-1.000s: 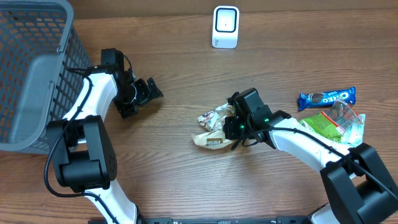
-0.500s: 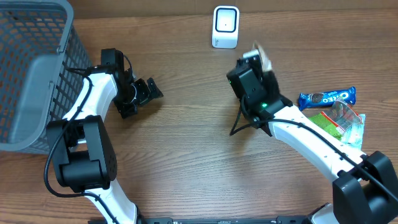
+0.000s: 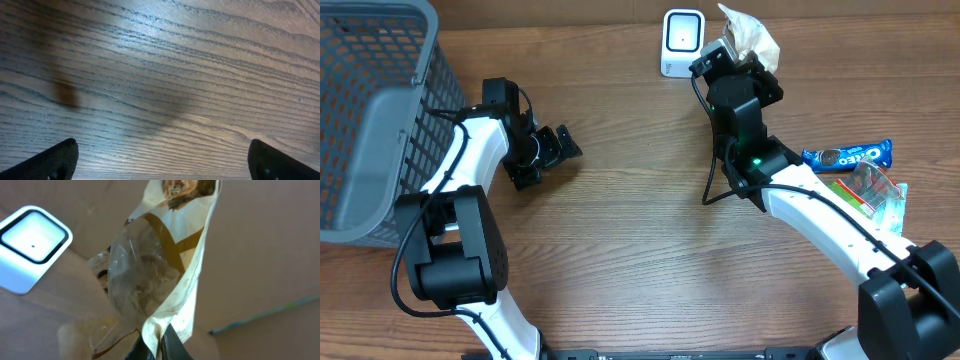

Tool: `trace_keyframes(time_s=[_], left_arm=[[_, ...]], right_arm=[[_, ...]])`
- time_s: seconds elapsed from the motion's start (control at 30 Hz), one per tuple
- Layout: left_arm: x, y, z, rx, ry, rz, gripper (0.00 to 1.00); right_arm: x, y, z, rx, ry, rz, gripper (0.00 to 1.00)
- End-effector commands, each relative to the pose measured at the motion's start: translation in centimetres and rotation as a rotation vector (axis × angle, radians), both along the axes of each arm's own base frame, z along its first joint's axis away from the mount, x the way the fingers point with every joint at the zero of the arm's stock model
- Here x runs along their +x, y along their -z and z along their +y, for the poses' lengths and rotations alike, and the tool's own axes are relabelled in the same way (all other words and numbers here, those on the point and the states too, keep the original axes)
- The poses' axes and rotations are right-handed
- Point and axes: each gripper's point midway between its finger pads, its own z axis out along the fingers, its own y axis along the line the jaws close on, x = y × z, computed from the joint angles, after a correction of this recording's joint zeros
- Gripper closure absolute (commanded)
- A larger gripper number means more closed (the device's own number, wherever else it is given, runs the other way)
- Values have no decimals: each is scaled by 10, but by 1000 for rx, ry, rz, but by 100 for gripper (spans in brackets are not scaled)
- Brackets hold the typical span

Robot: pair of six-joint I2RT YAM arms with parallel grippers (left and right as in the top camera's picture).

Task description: Scan the item barcode

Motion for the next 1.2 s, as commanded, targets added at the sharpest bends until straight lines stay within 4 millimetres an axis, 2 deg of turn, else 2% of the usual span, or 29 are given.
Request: trace_keyframes(time_s=[0.0, 0.13, 0.4, 0.57, 0.77, 0.87, 0.97, 1.17], left_arm=[[5, -4, 1, 7, 3, -15, 0], [5, -4, 1, 7, 3, -15, 0], [5, -4, 1, 7, 3, -15, 0], [5, -4, 0, 7, 3, -15, 0], [5, -4, 0, 7, 3, -15, 0], [5, -4, 0, 7, 3, -15, 0], [5, -4, 0, 7, 3, -15, 0], [5, -4, 0, 7, 3, -15, 0]], right_arm=[[8, -24, 7, -10, -43, -65, 96], [18, -29, 18, 7, -136, -101, 96], [53, -1, 11, -180, -122, -149, 96], [69, 13, 16, -330, -121, -233, 96], [83, 62, 36, -455, -243, -197, 96], [90, 78, 40, -459, -254, -180, 96], [100, 81, 44, -449, -248, -189, 96], [120, 66, 59, -375, -276, -220, 96]])
